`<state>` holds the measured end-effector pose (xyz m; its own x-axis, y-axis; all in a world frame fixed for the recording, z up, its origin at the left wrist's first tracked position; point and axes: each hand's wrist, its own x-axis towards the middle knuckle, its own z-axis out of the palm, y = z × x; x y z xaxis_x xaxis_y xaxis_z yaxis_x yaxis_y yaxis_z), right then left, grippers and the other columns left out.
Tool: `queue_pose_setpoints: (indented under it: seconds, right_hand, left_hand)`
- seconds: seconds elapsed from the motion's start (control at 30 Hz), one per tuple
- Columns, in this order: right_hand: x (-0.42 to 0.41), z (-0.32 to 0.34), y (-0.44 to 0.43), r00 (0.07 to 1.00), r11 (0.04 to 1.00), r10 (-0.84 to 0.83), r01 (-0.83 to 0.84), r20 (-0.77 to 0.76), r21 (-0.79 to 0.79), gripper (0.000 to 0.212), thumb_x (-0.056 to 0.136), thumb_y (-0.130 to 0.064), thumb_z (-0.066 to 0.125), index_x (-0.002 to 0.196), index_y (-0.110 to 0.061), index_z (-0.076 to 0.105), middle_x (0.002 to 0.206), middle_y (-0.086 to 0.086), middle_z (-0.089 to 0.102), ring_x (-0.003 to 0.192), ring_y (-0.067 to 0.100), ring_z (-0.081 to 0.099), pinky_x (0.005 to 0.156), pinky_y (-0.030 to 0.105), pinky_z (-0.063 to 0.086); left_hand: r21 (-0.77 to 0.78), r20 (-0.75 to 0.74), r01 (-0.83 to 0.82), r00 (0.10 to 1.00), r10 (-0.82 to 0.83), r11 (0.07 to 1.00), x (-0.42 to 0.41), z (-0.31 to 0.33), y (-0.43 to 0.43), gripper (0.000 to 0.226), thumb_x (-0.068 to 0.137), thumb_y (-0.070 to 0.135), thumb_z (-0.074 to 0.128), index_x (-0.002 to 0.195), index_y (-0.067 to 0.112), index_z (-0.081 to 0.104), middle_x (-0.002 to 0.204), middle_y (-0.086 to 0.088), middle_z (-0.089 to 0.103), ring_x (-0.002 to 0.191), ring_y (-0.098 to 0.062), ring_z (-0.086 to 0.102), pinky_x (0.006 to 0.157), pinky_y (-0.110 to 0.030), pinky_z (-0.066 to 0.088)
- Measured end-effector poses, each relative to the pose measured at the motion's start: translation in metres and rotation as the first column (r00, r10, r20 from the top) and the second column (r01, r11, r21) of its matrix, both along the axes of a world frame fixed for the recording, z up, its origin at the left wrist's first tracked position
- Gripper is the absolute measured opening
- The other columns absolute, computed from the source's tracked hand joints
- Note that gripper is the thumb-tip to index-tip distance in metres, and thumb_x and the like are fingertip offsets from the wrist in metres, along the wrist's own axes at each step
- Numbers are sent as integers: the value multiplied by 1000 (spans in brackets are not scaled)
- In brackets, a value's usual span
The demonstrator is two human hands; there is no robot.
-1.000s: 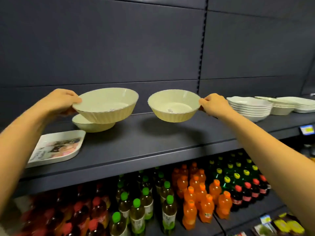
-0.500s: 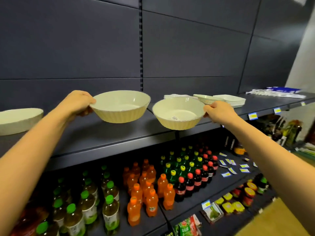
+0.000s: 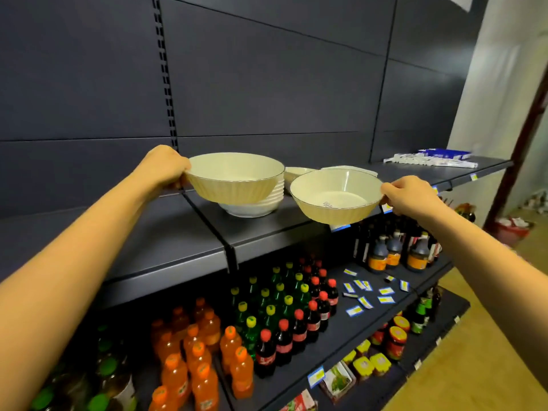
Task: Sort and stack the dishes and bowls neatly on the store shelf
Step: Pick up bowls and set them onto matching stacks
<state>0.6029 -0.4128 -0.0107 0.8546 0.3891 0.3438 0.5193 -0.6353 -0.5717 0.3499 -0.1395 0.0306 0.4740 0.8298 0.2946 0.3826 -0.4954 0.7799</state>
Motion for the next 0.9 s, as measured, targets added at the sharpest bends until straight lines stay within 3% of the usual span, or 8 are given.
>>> queue_pose_setpoints:
  seconds: [0.07, 0.17, 0.27, 0.33, 0.4, 0.5, 0.7, 0.9]
  right_hand:
    - [24, 2, -1, 1000, 1000, -16, 16, 15, 3, 38, 90, -25, 44, 77, 3, 66, 74, 19, 59, 73, 31, 49, 68, 34, 40]
    - [58, 11, 2, 998, 999, -36, 36, 42, 18, 38, 91, -25, 43, 81, 1, 69, 79, 20, 61, 74, 31, 51, 69, 34, 40]
    - [92, 24, 8, 995, 997, -70, 68, 73, 31, 36, 91, -26, 43, 74, -5, 68, 86, 22, 61, 81, 33, 52, 70, 33, 38]
    - [116, 31, 11, 993, 995, -89, 85, 72, 59, 36, 91, -28, 44, 66, -11, 64, 86, 19, 60, 84, 33, 52, 73, 34, 39]
    - [137, 36, 13, 992, 989, -111, 105, 57, 108, 33, 91, -30, 44, 73, -9, 64, 87, 18, 60, 86, 32, 52, 77, 37, 40]
    - [163, 41, 16, 992, 983, -111, 102, 55, 151, 31, 92, -28, 44, 84, -6, 64, 84, 18, 58, 86, 32, 52, 74, 36, 38]
    - [204, 47, 29, 997, 980, -73, 68, 20, 184, 39, 92, -30, 42, 91, -2, 70, 89, 20, 63, 90, 34, 56, 77, 37, 40]
    - [241, 45, 61, 1000, 982, 30, -31, 5, 184, 42, 89, -30, 41, 87, 1, 70, 80, 17, 60, 81, 31, 53, 74, 37, 40]
  left_hand:
    - [35, -15, 8, 1000, -8, 999, 28, 2, 1, 28, 72, -4, 45, 45, 4, 41, 20, 1, 35, 38, -22, 34, 45, -18, 30]
    - [49, -36, 28, 999, -27, 998, 68, 5, 3, 30, 71, -5, 43, 42, 4, 42, 21, 1, 35, 32, -18, 34, 43, -17, 28]
    - [56, 5, 46, 999, -46, 997, 107, 12, 7, 28, 65, -8, 41, 42, 7, 34, 34, -9, 34, 41, -23, 32, 51, -22, 31]
    - [56, 41, 43, 998, -45, 998, 132, 16, 15, 30, 65, -9, 42, 43, 8, 31, 30, -5, 34, 35, -22, 37, 56, -30, 42]
    - [56, 26, 34, 999, -36, 998, 155, 17, 22, 31, 68, -9, 43, 43, 6, 33, 26, -1, 36, 30, -17, 40, 52, -26, 43]
    - [125, -59, 15, 998, -8, 992, 188, 16, 30, 29, 72, -6, 45, 47, 5, 38, 48, -12, 42, 45, -21, 39, 52, -24, 33]
    - [151, -181, 10, 983, 18, 988, 246, 16, 34, 16, 88, 3, 50, 74, -2, 57, 76, -20, 56, 68, -25, 54, 54, -24, 41]
    - [126, -371, 31, 929, 19, 992, 288, 15, 25, 34, 85, -4, 46, 51, 1, 50, 53, -12, 50, 48, -19, 42, 49, -24, 35]
